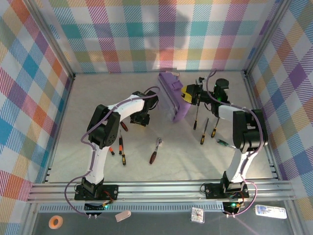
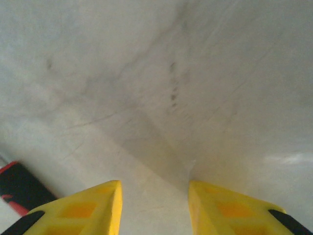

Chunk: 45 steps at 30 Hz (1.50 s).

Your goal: Pack the tool kit

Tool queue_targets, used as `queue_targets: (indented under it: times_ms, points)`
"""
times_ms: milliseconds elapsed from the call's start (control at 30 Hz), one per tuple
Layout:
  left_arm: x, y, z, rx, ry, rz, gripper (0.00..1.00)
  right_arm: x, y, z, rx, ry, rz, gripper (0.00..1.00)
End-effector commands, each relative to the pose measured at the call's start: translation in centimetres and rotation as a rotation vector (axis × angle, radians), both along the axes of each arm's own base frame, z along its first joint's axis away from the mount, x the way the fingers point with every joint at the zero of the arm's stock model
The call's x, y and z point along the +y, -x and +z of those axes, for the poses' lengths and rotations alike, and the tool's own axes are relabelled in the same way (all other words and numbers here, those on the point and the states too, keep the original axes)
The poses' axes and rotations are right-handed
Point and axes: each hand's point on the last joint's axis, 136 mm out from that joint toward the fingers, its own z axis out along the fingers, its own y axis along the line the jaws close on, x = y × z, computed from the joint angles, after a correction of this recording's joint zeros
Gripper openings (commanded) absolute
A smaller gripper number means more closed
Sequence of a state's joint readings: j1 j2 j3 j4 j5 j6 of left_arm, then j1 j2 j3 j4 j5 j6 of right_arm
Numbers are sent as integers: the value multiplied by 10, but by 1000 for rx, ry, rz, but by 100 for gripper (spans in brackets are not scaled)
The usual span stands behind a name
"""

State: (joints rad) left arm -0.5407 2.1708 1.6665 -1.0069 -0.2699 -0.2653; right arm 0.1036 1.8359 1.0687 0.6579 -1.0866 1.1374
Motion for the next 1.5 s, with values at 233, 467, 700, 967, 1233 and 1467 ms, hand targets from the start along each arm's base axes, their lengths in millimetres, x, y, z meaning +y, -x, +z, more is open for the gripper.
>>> queue_targets:
  times_ms: [233, 467, 700, 967, 1233, 1467]
  points:
    - [-2, -12, 92, -125, 131, 1, 44, -20, 12, 5, -128, 595, -123, 65]
    - [-13, -15, 123, -183, 270, 4, 52, -5, 6, -24, -177, 974, -95, 75]
    - [-6, -11, 124, -192, 288, 17, 52, 9, -9, -46, -188, 1143, -45, 77]
    - [-6, -12, 136, -228, 342, 15, 53, 6, -17, -51, -215, 1281, -55, 76]
    - [-13, -14, 141, -266, 420, 27, 54, 11, -28, -62, -225, 1313, -15, 76]
    - [-21, -10, 145, -270, 482, 22, 57, 0, -27, -82, -169, 1350, -11, 67]
